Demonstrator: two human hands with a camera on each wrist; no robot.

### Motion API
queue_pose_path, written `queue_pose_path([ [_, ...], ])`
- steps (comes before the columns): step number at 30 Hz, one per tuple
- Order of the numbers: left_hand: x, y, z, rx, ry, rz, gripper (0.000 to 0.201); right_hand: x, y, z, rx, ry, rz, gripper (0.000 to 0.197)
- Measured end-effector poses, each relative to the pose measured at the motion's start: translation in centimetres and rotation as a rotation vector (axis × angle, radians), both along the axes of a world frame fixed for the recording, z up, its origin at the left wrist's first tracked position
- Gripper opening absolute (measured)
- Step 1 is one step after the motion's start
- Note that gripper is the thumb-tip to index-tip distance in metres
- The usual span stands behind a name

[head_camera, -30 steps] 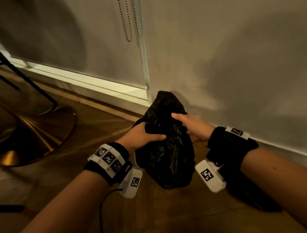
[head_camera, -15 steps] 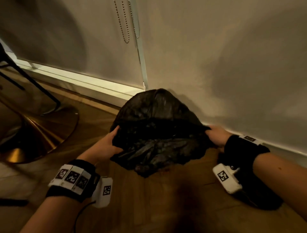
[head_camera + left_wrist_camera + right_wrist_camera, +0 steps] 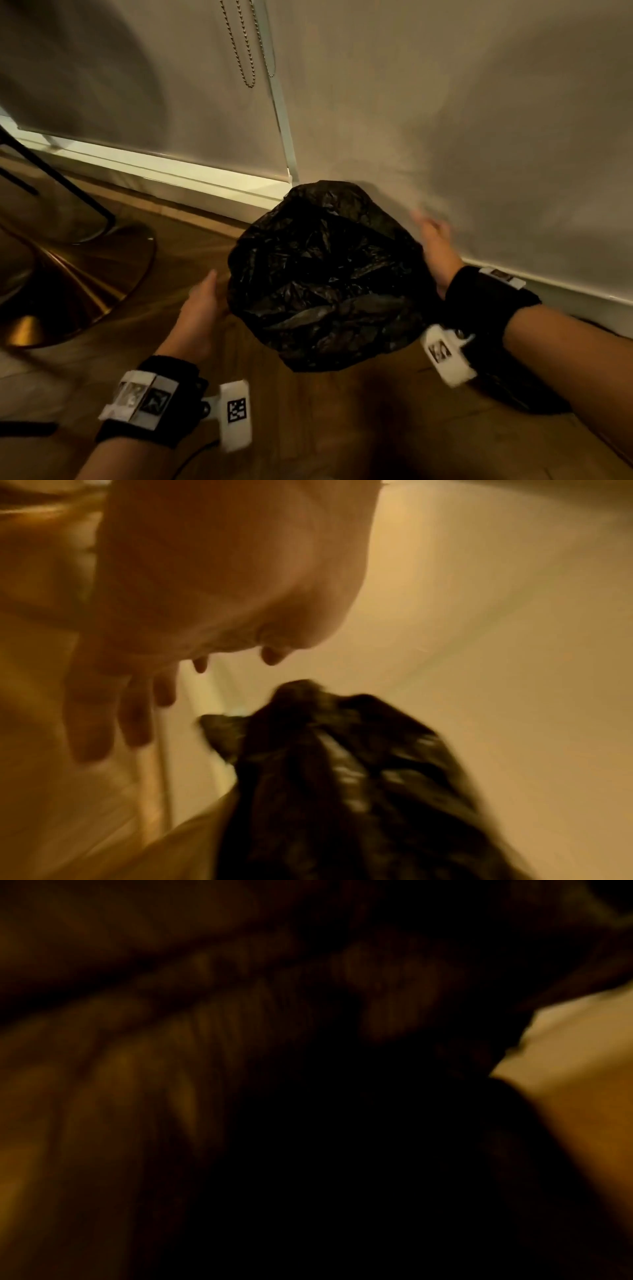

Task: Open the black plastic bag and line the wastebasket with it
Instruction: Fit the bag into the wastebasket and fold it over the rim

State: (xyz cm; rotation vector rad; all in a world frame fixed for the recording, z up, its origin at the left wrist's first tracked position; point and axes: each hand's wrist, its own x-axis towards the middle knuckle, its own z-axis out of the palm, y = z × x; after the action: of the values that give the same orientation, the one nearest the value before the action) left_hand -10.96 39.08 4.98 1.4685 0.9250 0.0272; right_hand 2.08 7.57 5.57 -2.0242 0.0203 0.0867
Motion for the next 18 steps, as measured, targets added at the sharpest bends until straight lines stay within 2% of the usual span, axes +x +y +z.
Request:
queue_pose_path([
  [2, -0.9, -0.6, -2.1, -0.354, 0.046, 0.066, 0.045, 0.2, -1.1, -2.3, 0.218, 0.461, -0.151, 0.038],
  [3, -1.0, -1.0, -2.9, -0.431, 0.076, 0.019, 0.042, 0.1, -1.4, -3.5, 0.299, 0.607, -0.167, 0.036],
  [5, -0.7, -2.0, -3.0, -0.497, 0.074, -0.094, 0.047, 0.1, -1.5, -5.5, 0.262, 0.742, -0.081, 0.041],
  [7, -0.2, -1.7, -2.8, -0.556, 0.004, -0.127, 0.057, -0.4, -1.6, -6.1, 0.162, 0.708, -0.044, 0.047],
  [9, 0.5, -0.8, -2.3, -0.553, -0.078, -0.113, 0.063, -0.7, -1.5, -5.3, 0.104, 0.664, 0.028, 0.044],
  [11, 1.0, -0.2, -1.6, -0.551, -0.159, -0.133, 0.064, -0.6, -1.8, -4.6, 0.282, 0.743, 0.124, 0.042],
  [13, 1.4, -0.3, -0.8, -0.499, -0.247, -0.148, 0.05, -0.5, -1.7, -3.5, 0.425, 0.775, 0.172, 0.044],
  [15, 1.3, -0.6, -0.3, -0.425, -0.316, -0.135, 0.038, -0.8, -1.5, -1.5, 0.454, 0.725, 0.268, 0.026],
  [16, 1.2, -0.8, 0.1, -0.382, -0.354, -0.136, 0.036, -0.9, -1.6, -0.8, 0.452, 0.713, 0.283, 0.023],
  [17, 1.0, -0.7, 0.1, -0.294, -0.361, -0.119, 0.034, -0.7, -1.7, -0.7, 0.462, 0.684, 0.258, 0.016],
  [18, 0.7, -0.4, 0.0, -0.183, -0.349, -0.088, 0.028, -0.4, -2.2, -1.0, 0.439, 0.625, 0.22, 0.019],
])
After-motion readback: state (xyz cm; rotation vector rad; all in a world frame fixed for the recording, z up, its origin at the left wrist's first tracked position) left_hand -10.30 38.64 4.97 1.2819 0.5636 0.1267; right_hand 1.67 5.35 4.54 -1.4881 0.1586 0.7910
